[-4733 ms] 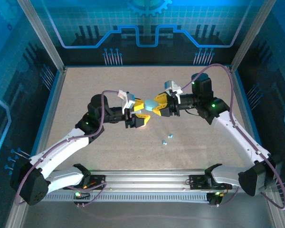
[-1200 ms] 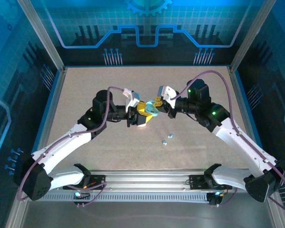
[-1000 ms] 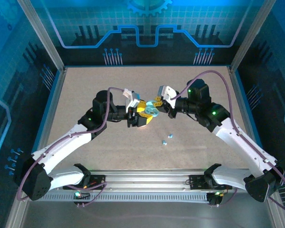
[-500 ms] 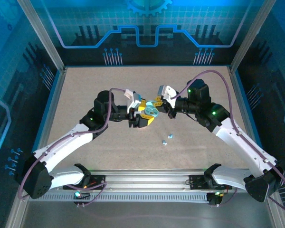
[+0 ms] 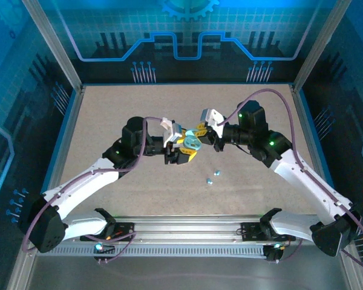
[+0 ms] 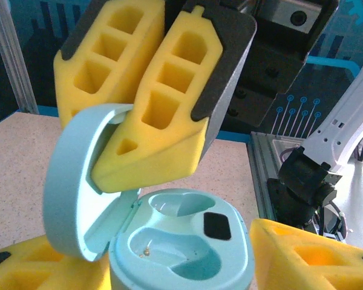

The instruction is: Insert the wireless bluetooth earbuds into the charging case

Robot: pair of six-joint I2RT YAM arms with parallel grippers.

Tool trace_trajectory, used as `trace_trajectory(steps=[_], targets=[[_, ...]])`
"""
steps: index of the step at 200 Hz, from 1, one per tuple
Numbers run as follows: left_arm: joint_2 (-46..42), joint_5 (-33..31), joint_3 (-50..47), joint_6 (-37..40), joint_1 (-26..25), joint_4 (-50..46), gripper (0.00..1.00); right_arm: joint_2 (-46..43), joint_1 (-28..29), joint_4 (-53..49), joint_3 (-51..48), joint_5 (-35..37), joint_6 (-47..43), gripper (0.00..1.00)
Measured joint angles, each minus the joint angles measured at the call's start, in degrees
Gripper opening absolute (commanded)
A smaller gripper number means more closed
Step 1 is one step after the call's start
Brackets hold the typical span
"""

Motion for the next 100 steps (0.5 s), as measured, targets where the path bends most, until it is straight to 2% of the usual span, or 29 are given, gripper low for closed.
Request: trace_trajectory(steps=[17,100], targets=[[0.0,-0.2,0.0,0.5,0.0,-0.1,0.52,0.1,0.0,0.0,0.0,0.0,0.0,0.09],[0.0,-0.2,0.0,0.6,-0.1,-0.9,0.37,0.2,0.0,-0.1,0.1,-0.1,0.2,0.10]])
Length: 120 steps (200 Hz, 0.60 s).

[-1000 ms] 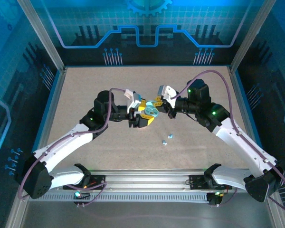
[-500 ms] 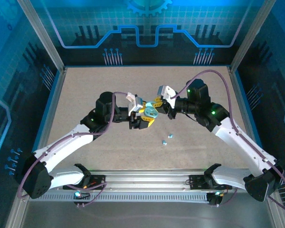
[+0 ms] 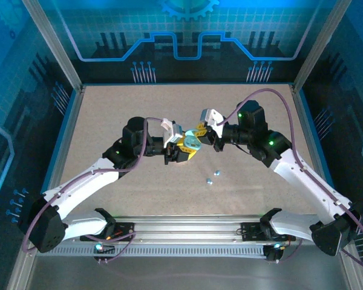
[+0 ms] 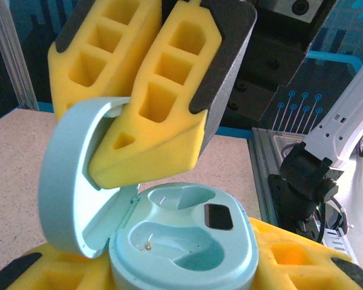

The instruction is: Insert the wireless bluetooth earbuds into the charging case

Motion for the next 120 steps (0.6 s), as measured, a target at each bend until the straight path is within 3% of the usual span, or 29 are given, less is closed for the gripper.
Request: trace_trajectory(steps=[34,71,89,120], targets=[[0.0,0.0,0.0,0.0,0.0,0.0,0.32,0.0,0.0,-0.1,0.0,0.0,0.0,0.13],[0.0,0.0,0.0,0.0,0.0,0.3,0.30,0.0,-0.1,-0.9,0.7,0.0,0.9,0.23],[0.0,0.1,-0.4,-0.5,-0.1,1.6,0.29,0.2,-0.5,-1.8,1.9,0.0,3.2,0.35],[0.0,-0.2,-1.8,-2.2,-0.1,6.1,0.29,2.0,-3.4,-5.2,6.0,-2.0,8.9,0.46]])
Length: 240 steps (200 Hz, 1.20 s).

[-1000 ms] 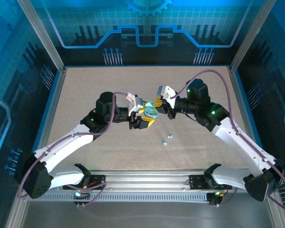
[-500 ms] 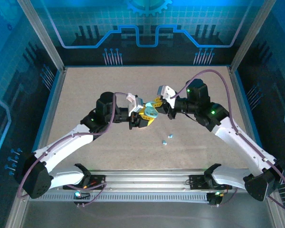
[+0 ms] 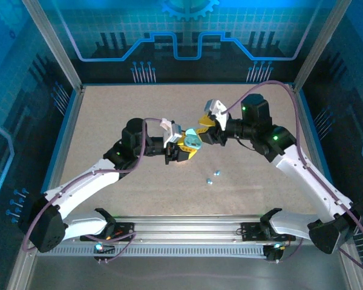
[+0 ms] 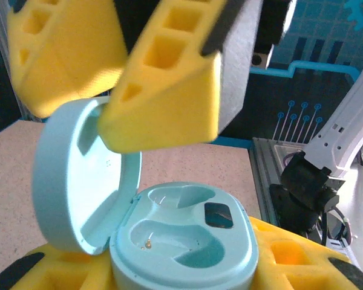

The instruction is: Insert the wireless bluetooth earbuds into the charging case

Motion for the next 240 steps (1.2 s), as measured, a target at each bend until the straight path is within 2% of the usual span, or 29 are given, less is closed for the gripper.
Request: trace_trajectory(steps=[53,66,77,90,108,145,165,189,240], targets=[[0.0,-2.3,-3.2,-3.1,0.0,6.9,0.29,1.7,-3.6,-3.2,3.1,-6.7,7.5,0.60],[0.4,-3.4,-4.8,-4.0,0.0,8.9,0.29,0.8,-4.1,-2.4,3.2,-7.0,10.3,0.66],[0.9,-4.6,-6.2,-5.0,0.0,10.9,0.29,-0.6,-4.3,-2.4,3.5,-5.6,13.1,0.66],[1.5,-6.0,-7.6,-5.8,0.0,13.0,0.29,-2.6,-4.6,-2.6,4.2,-2.1,15.9,0.65],[2.3,-7.7,-8.8,-6.9,0.0,15.8,0.29,-5.8,-6.3,-3.7,5.2,3.9,20.8,0.57],[2.7,-10.7,-11.3,-9.0,0.0,22.2,0.29,-8.7,-15.3,-8.3,0.0,13.0,33.1,0.46],[2.7,-11.6,-12.0,-9.8,0.0,24.1,0.29,-6.4,-17.8,-11.4,-7.2,14.4,39.2,0.43],[2.7,-12.3,-12.0,-9.9,0.0,25.2,0.29,-0.7,-17.7,-13.2,-16.7,14.0,44.5,0.41],[2.6,-12.4,-12.0,-9.8,0.0,25.6,0.29,9.7,-13.2,-12.0,-26.9,12.0,49.4,0.41]])
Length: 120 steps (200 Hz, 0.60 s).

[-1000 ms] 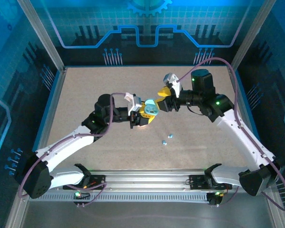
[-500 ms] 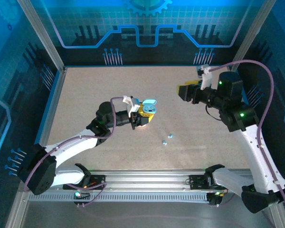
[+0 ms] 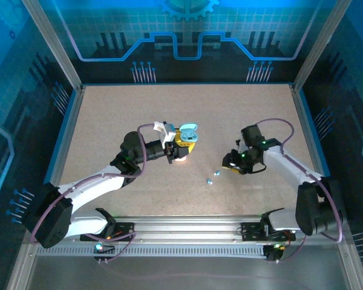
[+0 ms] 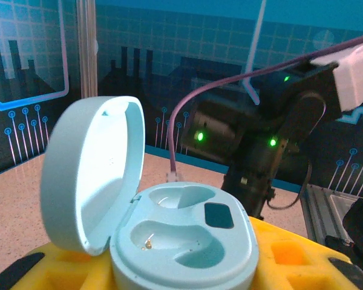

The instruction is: Insert the wireless bluetooth earbuds into the charging case

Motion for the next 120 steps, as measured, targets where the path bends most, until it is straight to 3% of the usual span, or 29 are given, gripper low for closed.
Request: trace_trajectory(steps=[120], targets=[[-1.7,0.0,0.0,0.1,0.0,-1.2,0.30,13.0,4.2,11.8,-1.5,-2.6,3.5,0.36]])
